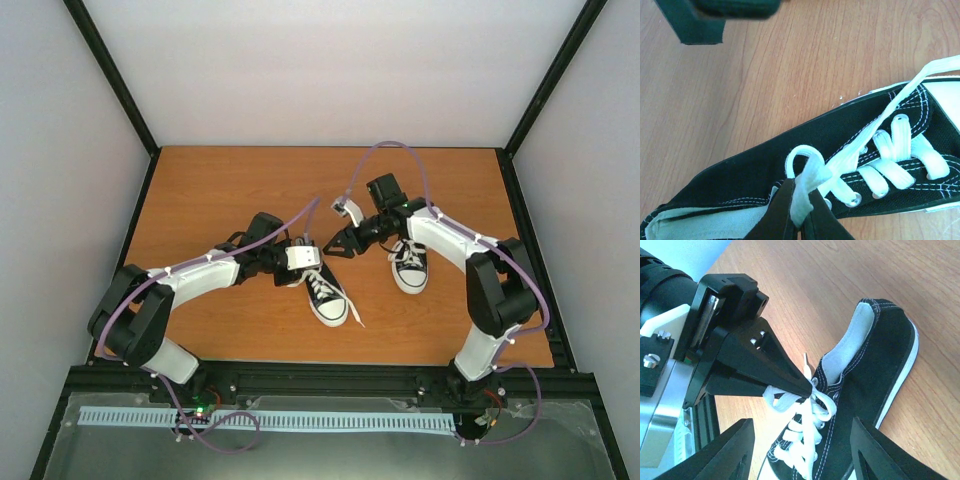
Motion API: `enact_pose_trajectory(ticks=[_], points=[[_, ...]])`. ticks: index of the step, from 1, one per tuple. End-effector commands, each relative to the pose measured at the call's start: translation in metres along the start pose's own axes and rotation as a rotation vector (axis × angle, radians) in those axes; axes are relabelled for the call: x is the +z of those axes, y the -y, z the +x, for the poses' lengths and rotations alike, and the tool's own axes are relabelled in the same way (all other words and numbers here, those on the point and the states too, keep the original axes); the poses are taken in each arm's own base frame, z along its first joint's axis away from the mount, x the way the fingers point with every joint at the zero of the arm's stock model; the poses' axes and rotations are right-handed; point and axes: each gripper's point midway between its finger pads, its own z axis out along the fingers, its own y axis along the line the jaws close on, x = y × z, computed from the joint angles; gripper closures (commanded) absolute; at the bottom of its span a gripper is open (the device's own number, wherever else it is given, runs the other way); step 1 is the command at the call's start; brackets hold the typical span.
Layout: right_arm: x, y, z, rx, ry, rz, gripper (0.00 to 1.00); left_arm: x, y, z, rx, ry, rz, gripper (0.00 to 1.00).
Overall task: Tie the shoes
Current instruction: Cross the shoelace with the shoelace.
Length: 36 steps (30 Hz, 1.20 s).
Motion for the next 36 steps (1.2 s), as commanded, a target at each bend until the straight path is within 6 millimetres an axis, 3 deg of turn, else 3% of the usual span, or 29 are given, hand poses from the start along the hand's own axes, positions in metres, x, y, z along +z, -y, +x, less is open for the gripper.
enact_pose_trajectory(ticks=[1, 6, 15, 19, 25, 29, 34, 36], points=[[0.004, -0.002, 0.005, -0.007, -0.015, -0.042, 0.48, 0.001, -0.005, -0.01, 0.018, 0.018, -0.008, 0.99], [0.028, 0.017, 0.019, 0.038, -0.054, -0.076, 0.63, 0.003, -0.009, -0.01, 0.001, 0.008, -0.017, 0.99], [0.053, 0.024, 0.018, 0.064, -0.063, -0.18, 0.62, 0.008, -0.016, -0.009, -0.024, -0.012, -0.02, 0.99], [0.062, 0.025, 0.035, 0.088, -0.104, -0.183, 0.63, 0.008, -0.016, -0.01, -0.03, -0.012, -0.014, 0.99], [0.061, 0.018, 0.037, 0.092, -0.103, -0.206, 0.73, 0.006, -0.013, -0.01, -0.024, -0.008, -0.006, 0.99], [0.059, 0.018, 0.037, 0.085, -0.101, -0.19, 0.91, 0.005, -0.01, -0.011, -0.016, -0.003, 0.005, 0.99], [0.059, 0.021, 0.037, 0.101, -0.087, -0.161, 0.97, 0.004, -0.013, -0.011, -0.031, 0.003, -0.001, 0.99], [0.058, 0.021, 0.039, 0.104, -0.09, -0.15, 0.93, 0.003, -0.012, -0.012, -0.046, 0.005, 0.008, 0.99]])
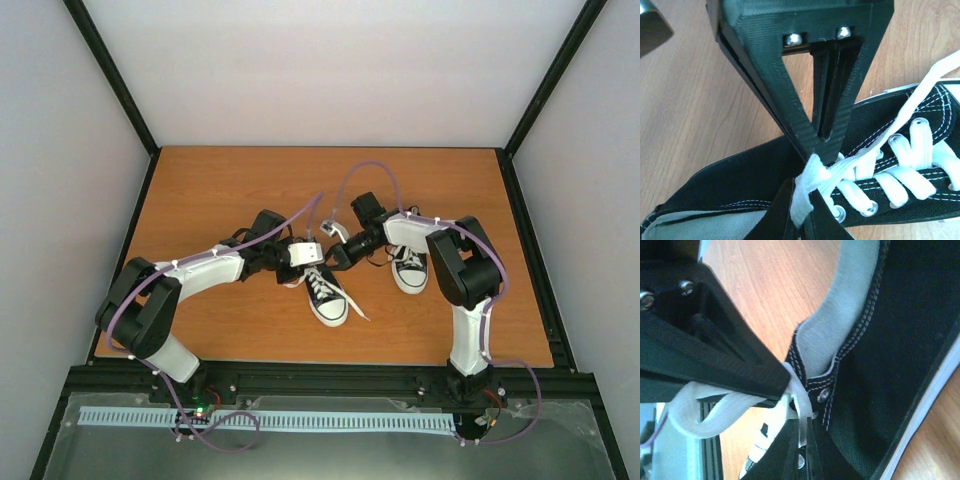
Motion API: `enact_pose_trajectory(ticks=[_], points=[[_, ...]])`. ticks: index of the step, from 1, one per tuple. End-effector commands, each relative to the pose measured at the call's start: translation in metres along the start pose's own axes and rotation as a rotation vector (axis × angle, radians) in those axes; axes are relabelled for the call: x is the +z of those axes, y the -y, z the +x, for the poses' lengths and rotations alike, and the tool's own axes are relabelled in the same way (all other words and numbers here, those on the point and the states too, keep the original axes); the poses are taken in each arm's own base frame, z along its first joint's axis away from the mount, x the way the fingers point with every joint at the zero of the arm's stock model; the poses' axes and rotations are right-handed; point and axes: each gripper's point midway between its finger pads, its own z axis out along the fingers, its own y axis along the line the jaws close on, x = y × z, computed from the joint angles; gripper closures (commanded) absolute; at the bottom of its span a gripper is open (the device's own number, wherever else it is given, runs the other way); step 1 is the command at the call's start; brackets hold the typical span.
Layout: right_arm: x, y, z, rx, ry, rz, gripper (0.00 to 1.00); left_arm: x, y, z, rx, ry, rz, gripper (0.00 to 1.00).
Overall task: Tie the shoes
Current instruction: Cross the shoelace with the shoelace.
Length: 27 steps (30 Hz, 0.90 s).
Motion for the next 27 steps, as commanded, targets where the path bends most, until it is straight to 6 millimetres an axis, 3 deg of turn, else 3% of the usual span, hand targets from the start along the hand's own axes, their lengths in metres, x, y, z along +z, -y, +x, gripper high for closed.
enact_pose_trajectory(ticks=[1, 4, 6, 13, 17, 21, 27], points=[[-0.003, -0.006, -0.002, -0.021, 0.017, 0.018, 0.85, -0.008, -0.003, -0.016, -0.007, 0.039, 0.013, 0.99], [-0.001, -0.009, 0.003, -0.009, 0.017, -0.01, 0.73, -0.01, -0.001, -0.016, -0.005, 0.044, 0.016, 0.99], [0.002, -0.009, 0.004, 0.008, 0.013, -0.031, 0.72, -0.01, 0.0, -0.016, -0.006, 0.044, 0.017, 0.99], [-0.002, -0.009, -0.011, -0.027, 0.048, -0.004, 0.84, -0.01, 0.0, -0.016, -0.005, 0.047, 0.017, 0.99], [-0.003, -0.009, -0.009, -0.025, 0.037, 0.006, 0.94, -0.012, 0.002, -0.018, -0.019, 0.046, 0.045, 0.97], [-0.004, -0.01, -0.005, -0.024, 0.029, 0.011, 0.95, -0.025, 0.008, -0.023, -0.011, 0.035, 0.131, 0.63], [-0.004, -0.01, -0.003, -0.034, 0.023, 0.018, 0.96, -0.038, 0.015, -0.019, 0.091, 0.014, 0.217, 0.38]])
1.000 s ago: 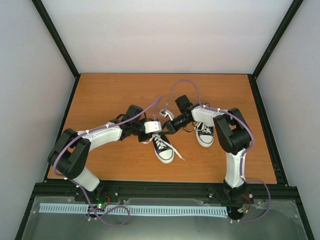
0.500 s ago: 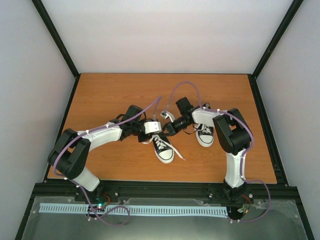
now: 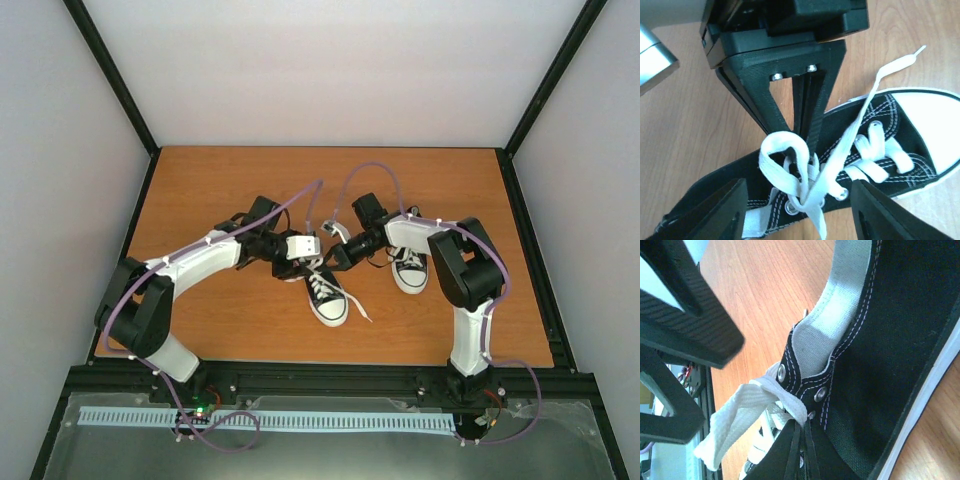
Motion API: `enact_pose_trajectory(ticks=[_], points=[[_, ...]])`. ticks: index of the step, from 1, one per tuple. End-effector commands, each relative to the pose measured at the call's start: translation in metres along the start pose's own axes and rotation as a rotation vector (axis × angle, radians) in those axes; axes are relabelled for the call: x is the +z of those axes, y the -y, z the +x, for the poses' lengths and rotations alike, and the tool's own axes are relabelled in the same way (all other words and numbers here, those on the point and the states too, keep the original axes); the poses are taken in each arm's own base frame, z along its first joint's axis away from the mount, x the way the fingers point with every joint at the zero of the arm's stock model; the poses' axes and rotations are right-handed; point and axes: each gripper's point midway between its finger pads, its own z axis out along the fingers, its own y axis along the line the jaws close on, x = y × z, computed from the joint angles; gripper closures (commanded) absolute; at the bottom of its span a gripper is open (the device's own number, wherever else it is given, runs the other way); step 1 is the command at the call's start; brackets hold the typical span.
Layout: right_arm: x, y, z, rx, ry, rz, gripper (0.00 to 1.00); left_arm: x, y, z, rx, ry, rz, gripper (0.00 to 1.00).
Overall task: Tie the shoes
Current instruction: Cross the shoelace with the shoelace.
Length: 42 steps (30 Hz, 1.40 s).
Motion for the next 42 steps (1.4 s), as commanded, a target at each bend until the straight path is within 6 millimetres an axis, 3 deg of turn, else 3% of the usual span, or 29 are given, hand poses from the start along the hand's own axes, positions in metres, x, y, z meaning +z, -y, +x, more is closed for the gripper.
enact_pose_trajectory(ticks=[1, 5, 10, 13, 18, 27, 35, 42], points=[[-0.005, -0.012, -0.006, -0.06, 0.011, 0.002, 0.96, -0.015, 0.022, 0.0, 0.12, -0.005, 0.13, 0.34], [-0.005, -0.013, -0.009, -0.069, 0.014, 0.001, 0.96, -0.005, 0.027, 0.01, 0.193, -0.003, 0.145, 0.2], [-0.006, -0.015, -0.008, -0.071, 0.016, -0.002, 0.96, 0.012, -0.009, 0.006, 0.19, -0.035, 0.002, 0.21], [-0.007, -0.015, -0.006, -0.072, 0.018, 0.003, 0.96, 0.015, -0.017, 0.006, 0.145, -0.042, -0.025, 0.28], [-0.009, -0.019, -0.006, -0.074, 0.02, 0.002, 0.96, 0.021, -0.005, 0.01, 0.117, -0.05, 0.011, 0.48], [-0.012, -0.023, -0.01, -0.083, 0.025, 0.001, 0.96, 0.026, -0.002, 0.0, 0.081, 0.0, 0.014, 0.51], [-0.016, -0.03, -0.01, -0.098, 0.016, -0.002, 0.96, 0.032, -0.005, 0.006, 0.092, -0.031, -0.005, 0.58], [-0.019, -0.036, -0.008, -0.108, 0.01, -0.013, 0.96, 0.033, -0.007, 0.007, 0.089, -0.034, -0.017, 0.91]])
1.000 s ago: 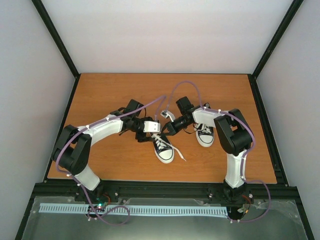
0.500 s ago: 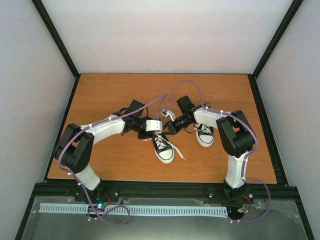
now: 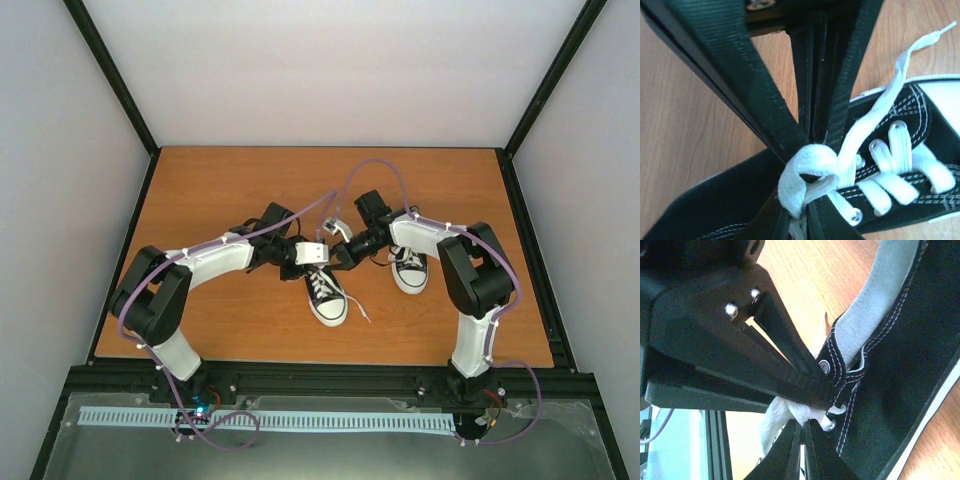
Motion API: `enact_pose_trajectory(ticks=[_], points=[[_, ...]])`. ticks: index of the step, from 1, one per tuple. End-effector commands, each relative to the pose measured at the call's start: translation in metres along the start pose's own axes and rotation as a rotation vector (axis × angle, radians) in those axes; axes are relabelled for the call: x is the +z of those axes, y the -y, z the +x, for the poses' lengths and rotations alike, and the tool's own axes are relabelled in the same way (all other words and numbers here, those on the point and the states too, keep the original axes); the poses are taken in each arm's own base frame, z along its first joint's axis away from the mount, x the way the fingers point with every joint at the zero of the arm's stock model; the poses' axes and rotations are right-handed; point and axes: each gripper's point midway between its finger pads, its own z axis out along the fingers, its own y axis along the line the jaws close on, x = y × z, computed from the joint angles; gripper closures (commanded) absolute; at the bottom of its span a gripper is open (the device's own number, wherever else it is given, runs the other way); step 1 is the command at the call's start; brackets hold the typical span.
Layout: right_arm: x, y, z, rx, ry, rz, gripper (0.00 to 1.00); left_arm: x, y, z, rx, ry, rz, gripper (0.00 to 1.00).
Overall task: Tie the shoes
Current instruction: Cross the shoelace with the shoelace.
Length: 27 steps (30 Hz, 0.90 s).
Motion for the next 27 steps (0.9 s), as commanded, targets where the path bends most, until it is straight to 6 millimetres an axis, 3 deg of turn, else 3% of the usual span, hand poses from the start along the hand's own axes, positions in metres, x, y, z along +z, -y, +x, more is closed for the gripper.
enact_pose_trajectory(ticks=[1, 6, 10, 13, 16, 21, 27], points=[[-0.007, -0.018, -0.007, -0.059, 0.006, -0.021, 0.96, 0.003, -0.006, -0.004, 0.016, 0.01, -0.025, 0.93], [-0.01, -0.028, -0.012, -0.071, 0.009, -0.056, 0.92, 0.004, -0.011, 0.0, -0.008, -0.007, -0.05, 0.99], [-0.022, -0.033, -0.017, -0.081, 0.01, -0.072, 0.67, 0.002, -0.012, 0.002, -0.021, -0.014, -0.066, 0.99], [-0.046, -0.019, -0.026, -0.026, 0.083, -0.038, 0.6, 0.0, -0.013, 0.003, -0.026, -0.011, -0.088, 0.99], [-0.052, -0.002, -0.031, 0.0, 0.114, 0.02, 0.6, -0.001, -0.016, 0.003, -0.043, -0.009, -0.112, 0.99], [-0.03, 0.03, -0.037, 0.083, 0.106, 0.076, 0.77, -0.001, -0.018, 0.003, -0.05, -0.01, -0.119, 0.99], [-0.004, 0.032, -0.038, 0.054, 0.074, 0.029, 0.83, -0.002, -0.015, 0.003, -0.053, -0.008, -0.116, 0.99]])
